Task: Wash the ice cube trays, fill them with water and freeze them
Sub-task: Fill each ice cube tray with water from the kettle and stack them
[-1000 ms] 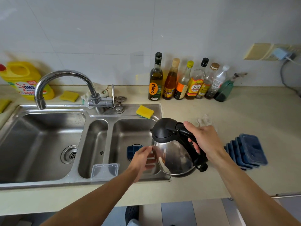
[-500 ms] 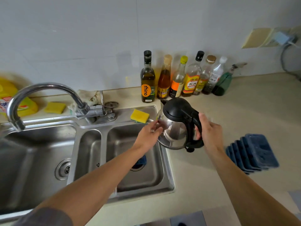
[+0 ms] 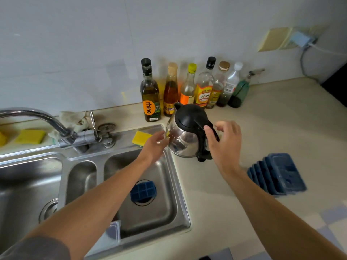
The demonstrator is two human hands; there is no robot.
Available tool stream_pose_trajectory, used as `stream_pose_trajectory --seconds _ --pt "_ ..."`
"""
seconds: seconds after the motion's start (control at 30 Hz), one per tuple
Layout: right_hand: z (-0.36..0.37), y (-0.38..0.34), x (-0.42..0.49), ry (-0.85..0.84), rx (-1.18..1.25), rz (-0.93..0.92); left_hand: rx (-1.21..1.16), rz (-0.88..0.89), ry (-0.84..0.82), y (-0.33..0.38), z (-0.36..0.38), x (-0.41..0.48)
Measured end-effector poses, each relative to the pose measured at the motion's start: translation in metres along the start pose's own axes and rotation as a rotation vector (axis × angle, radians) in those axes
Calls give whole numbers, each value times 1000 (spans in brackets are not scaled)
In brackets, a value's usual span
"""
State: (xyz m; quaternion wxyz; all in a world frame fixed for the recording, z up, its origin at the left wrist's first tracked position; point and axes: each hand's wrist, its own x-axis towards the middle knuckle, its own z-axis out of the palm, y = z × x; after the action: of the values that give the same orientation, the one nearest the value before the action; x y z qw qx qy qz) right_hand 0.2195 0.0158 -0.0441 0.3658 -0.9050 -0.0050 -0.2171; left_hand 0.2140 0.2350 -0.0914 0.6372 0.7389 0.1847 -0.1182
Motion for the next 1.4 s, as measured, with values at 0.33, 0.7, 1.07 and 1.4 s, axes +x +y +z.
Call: stream_pose_trajectory --seconds 0.33,0.7,1.07,1.4 --pt "51 -60 -87 -698 200 -233 330 -213 419 -104 -102 -110" --pt "149 -62 -231 -1528 46 281 690 -509 419 -207 -156 -205" --pt "154 -30 -189 -1163 28 442 454 -220 355 -185 -115 -139" --pt "208 23 -184 -1014 -86 530 512 -303 172 -219 -65 -44"
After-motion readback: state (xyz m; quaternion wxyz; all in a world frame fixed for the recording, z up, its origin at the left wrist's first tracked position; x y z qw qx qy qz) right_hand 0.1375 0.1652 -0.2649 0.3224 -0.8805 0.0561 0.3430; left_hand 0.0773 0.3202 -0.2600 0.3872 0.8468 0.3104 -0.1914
